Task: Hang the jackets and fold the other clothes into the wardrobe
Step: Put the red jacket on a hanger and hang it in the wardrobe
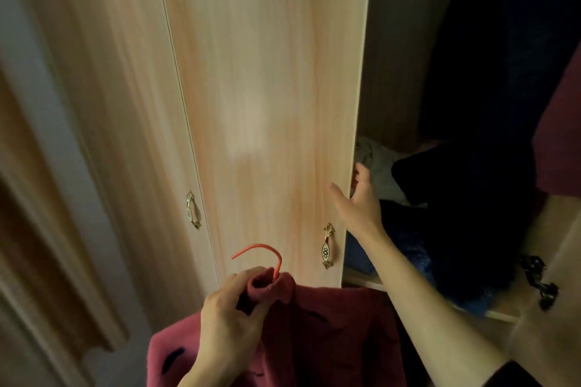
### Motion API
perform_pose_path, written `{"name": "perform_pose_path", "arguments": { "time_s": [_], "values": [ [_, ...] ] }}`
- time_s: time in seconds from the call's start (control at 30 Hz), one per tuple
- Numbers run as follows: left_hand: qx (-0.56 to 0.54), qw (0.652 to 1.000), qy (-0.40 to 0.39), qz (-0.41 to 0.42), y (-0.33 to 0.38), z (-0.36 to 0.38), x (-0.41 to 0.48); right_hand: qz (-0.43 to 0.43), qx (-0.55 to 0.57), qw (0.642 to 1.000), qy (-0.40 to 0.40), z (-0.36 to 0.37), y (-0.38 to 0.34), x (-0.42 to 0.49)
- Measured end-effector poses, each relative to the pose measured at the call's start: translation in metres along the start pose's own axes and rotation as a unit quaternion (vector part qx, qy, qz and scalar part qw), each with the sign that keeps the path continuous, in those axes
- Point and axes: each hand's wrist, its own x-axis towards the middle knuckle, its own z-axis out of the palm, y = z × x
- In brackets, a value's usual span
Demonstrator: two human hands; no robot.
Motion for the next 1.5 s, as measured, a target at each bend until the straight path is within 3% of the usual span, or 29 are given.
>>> {"name": "perform_pose_path", "arguments": {
  "time_s": [0.33,0.6,0.8,1.03,1.2,1.5],
  "values": [
    [-0.040,0.999,-0.003,0.019,0.007,-0.078,-0.048,-0.016,0.000,1.000,0.013,0.015,-0.050,-0.102],
    [-0.009,0.996,-0.021,0.086,0.005,-0.151,-0.102,-0.031,-0.022,0.999,-0.013,0.047,-0.094,-0.184],
    [0.006,0.996,-0.030,0.080,-0.013,-0.198,-0.131,-0.062,0.008,0.998,-0.026,0.086,-0.121,-0.239],
    [0.036,0.996,0.000,0.080,-0.026,-0.236,-0.129,-0.109,0.026,0.975,-0.194,0.149,-0.146,-0.285],
    [0.052,0.995,0.035,0.075,-0.037,-0.266,-0.124,-0.075,0.040,0.939,-0.333,0.196,-0.160,-0.294],
    [0.079,0.992,0.095,0.035,-0.057,-0.313,-0.111,-0.094,0.050,0.915,-0.390,0.255,-0.175,-0.297]
  ]
}}
